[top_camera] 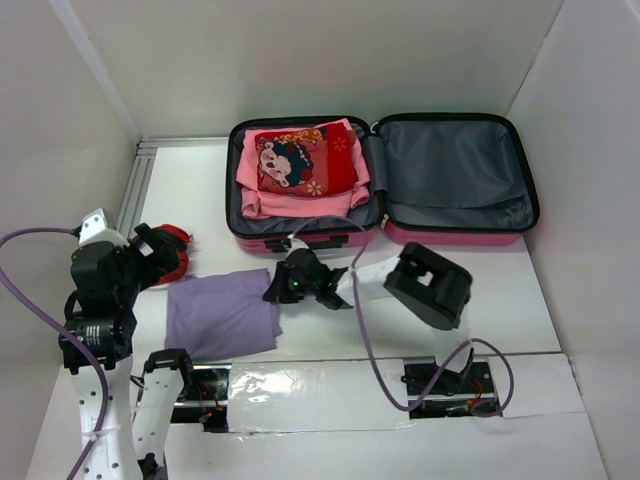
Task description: Pack the luggage
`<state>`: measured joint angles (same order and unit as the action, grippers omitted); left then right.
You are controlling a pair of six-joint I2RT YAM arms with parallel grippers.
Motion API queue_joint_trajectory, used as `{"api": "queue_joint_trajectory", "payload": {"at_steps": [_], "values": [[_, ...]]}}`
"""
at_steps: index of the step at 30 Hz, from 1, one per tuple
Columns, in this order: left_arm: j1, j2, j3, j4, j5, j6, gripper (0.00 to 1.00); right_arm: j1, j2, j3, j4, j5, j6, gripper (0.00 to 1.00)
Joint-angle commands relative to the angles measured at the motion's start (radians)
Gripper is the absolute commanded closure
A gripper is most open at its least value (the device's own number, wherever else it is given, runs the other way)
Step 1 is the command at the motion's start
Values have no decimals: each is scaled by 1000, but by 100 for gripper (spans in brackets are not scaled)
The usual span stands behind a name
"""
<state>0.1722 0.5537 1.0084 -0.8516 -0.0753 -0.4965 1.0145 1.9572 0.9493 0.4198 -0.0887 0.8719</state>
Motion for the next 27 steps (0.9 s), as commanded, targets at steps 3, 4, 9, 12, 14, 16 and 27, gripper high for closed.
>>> {"api": "queue_joint_trajectory", "payload": {"at_steps": [3, 4, 9, 12, 14, 16, 27], "values": [[-3, 34, -62, 109, 256, 32, 0, -62, -239, -171, -257, 118, -76, 98], [-13, 49, -79, 126, 338, 23, 0, -73, -301, -197, -277, 118, -76, 98], [-51, 106, -154, 158, 385, -17, 2, -169, -505, -349, -421, 127, -97, 98], [-97, 136, -189, 206, 414, -69, 2, -246, -592, -405, -475, 138, -108, 96], [-167, 167, -240, 299, 414, -135, 2, -290, -667, -445, -495, 122, -138, 93], [-238, 202, -315, 359, 405, -169, 2, -361, -708, -471, -516, 92, -166, 92], [-576, 526, -508, 723, 246, -267, 1, -527, -653, -440, -507, -51, -290, 92]]}}
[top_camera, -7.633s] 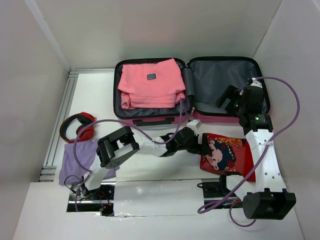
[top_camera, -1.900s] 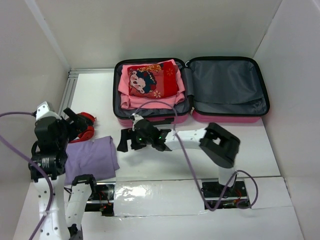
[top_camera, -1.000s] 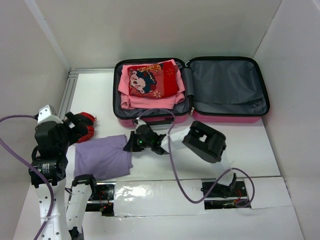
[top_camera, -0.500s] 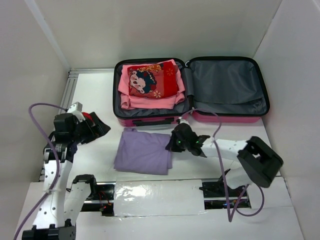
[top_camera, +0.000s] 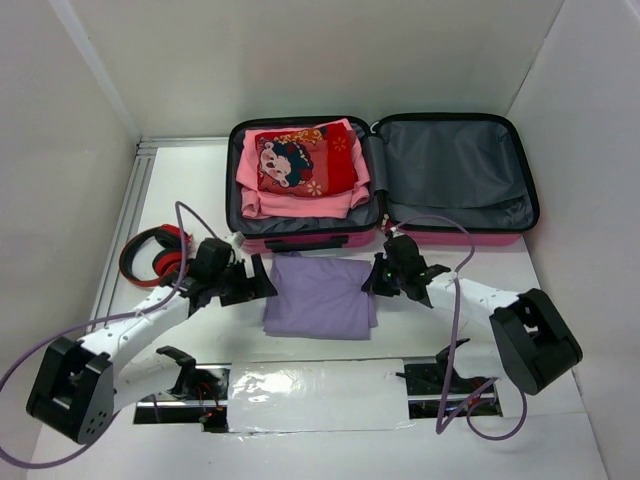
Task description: Pack the luggage
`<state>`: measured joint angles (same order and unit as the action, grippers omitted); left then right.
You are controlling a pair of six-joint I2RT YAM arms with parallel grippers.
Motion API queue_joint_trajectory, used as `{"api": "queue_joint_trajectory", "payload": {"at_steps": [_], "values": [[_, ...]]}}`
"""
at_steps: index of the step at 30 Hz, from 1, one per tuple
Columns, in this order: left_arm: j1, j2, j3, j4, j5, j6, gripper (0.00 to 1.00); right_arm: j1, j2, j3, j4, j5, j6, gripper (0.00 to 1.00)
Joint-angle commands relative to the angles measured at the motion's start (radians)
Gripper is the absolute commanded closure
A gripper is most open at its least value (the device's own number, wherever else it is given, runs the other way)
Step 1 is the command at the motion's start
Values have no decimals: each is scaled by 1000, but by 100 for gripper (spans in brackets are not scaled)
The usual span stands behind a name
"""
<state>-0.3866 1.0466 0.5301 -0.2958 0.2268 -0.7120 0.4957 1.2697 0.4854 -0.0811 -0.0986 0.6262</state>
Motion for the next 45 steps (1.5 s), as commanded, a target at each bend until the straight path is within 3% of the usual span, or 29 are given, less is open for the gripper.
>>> {"api": "queue_joint_trajectory", "payload": {"at_steps": [1, 10, 13, 16, 21, 22, 23, 29, 35, 37, 42, 45], "values": [[-29, 49, -44, 188, -57, -52, 1, -8, 34, 24, 4, -52, -45, 92], [-150, 239, -108, 437, -202, -151, 7, -8, 111, 70, 18, -82, -45, 95], [-179, 305, -98, 468, -236, -173, 19, -8, 111, 81, 18, -82, -45, 95], [-189, 367, -85, 440, -274, -197, 42, -8, 91, 90, 9, -82, -45, 95], [-189, 398, -114, 568, -264, -181, 74, -8, 82, 99, -13, -82, -45, 96], [-189, 398, -123, 578, -254, -170, 95, -8, 73, 99, -26, -82, -45, 97], [-189, 398, -124, 578, -254, -170, 100, -8, 72, 110, -26, -82, -45, 99], [-253, 278, -96, 460, -268, -109, 100, 1, -21, 160, -106, -82, -68, 100], [-296, -67, -49, 263, -381, -122, 100, 35, -205, 257, -163, -73, -59, 100], [-296, -95, -16, 212, -421, -122, 100, 35, -236, 289, -187, -73, -59, 100], [-296, -203, 164, 124, -490, -83, 100, 44, -268, 419, -223, -35, -92, 100], [-259, -191, 304, 138, -535, -5, 100, 28, -187, 547, -223, -18, -146, 100]]}}
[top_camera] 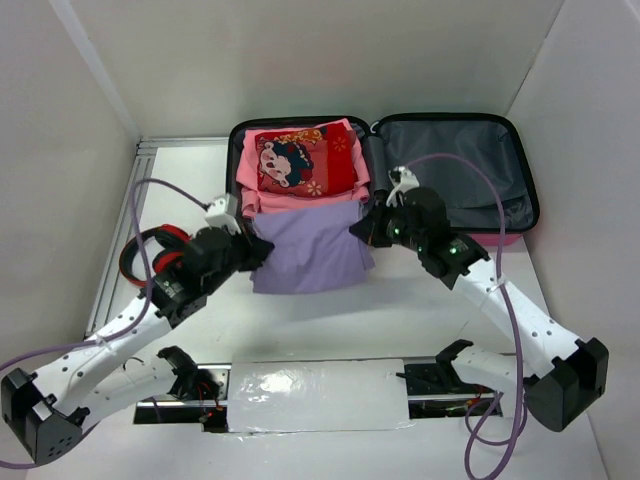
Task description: Pack the luggage
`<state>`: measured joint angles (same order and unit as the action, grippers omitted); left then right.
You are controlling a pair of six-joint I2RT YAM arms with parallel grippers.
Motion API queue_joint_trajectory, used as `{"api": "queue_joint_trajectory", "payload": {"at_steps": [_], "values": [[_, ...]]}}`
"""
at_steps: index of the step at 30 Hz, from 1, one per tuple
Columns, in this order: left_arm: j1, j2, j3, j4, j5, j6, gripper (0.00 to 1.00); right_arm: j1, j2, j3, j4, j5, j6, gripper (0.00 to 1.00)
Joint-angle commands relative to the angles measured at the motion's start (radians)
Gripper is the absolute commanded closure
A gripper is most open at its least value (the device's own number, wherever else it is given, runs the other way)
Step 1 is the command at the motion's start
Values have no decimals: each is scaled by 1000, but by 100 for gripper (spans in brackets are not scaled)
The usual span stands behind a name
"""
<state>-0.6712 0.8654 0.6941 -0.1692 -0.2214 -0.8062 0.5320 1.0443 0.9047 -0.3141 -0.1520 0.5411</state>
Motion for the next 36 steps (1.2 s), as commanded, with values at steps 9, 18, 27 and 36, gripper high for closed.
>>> {"api": "queue_joint_trajectory", "payload": {"at_steps": [9, 18, 27, 36], "values": [[301, 444, 622, 22, 30, 205, 100, -155, 471, 661, 44, -64, -196, 100], [449, 835, 869, 69, 161, 157, 100, -289, 932, 1005, 41, -173, -221, 100], [525, 1260, 1142, 134, 228, 176, 100, -320, 1283, 1275, 47, -181, -271, 100], [545, 1371, 1200, 109, 266, 216, 85, -362, 1425, 1402, 17, -207, -260, 71]]}}
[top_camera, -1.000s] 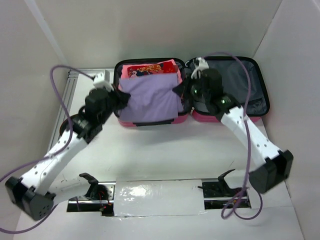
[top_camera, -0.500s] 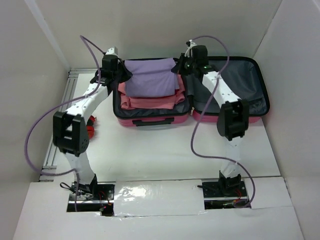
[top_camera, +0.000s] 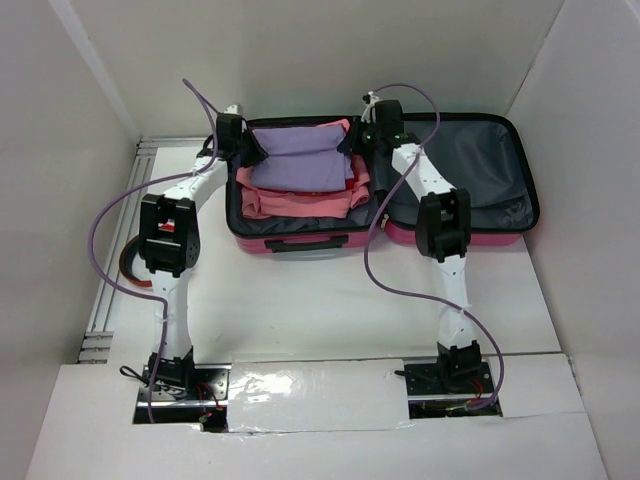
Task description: Pack the luggage
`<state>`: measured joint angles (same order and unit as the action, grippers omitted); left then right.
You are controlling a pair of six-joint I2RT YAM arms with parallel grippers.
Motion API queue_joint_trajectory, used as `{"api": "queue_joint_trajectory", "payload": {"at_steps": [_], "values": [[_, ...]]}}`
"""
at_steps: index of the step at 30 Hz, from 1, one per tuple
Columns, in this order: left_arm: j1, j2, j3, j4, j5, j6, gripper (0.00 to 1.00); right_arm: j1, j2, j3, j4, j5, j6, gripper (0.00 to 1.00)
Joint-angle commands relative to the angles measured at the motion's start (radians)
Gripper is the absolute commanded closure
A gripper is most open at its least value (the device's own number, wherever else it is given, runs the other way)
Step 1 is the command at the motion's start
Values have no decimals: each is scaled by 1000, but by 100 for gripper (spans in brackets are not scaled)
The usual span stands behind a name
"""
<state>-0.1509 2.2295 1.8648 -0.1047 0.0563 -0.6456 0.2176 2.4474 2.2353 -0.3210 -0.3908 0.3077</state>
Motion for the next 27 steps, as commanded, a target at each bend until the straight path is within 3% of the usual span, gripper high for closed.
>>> {"api": "queue_joint_trajectory", "payload": {"at_steps": [1, 2, 3, 4, 7, 8, 15, 21, 27], "values": [[25, 7, 30, 21, -12, 55, 77, -47, 22, 72, 10, 21, -27, 65], [34, -7, 39, 8, -1, 67, 65, -56, 3, 72, 10, 21, -27, 58], [34, -17, 39, 8, -1, 76, 53, -57, -14, 72, 1, 4, -36, 45], [34, -48, 39, -3, 13, 87, 27, -57, -34, 63, 0, 4, -36, 38], [45, -141, 39, -13, 13, 135, 15, -46, -131, 50, -32, 4, -91, 19], [45, -169, 39, -26, 13, 161, 11, -46, -186, 50, -42, 24, -123, 18], [96, -477, -30, -101, -24, 155, 7, 5, -472, -123, -69, 141, -160, 12], [250, -760, -356, -274, -99, 48, 7, 90, -726, -452, -12, 129, -162, 10], [402, -1011, -717, -380, -142, -34, 6, 177, -852, -699, 37, 148, -105, 7]]}}
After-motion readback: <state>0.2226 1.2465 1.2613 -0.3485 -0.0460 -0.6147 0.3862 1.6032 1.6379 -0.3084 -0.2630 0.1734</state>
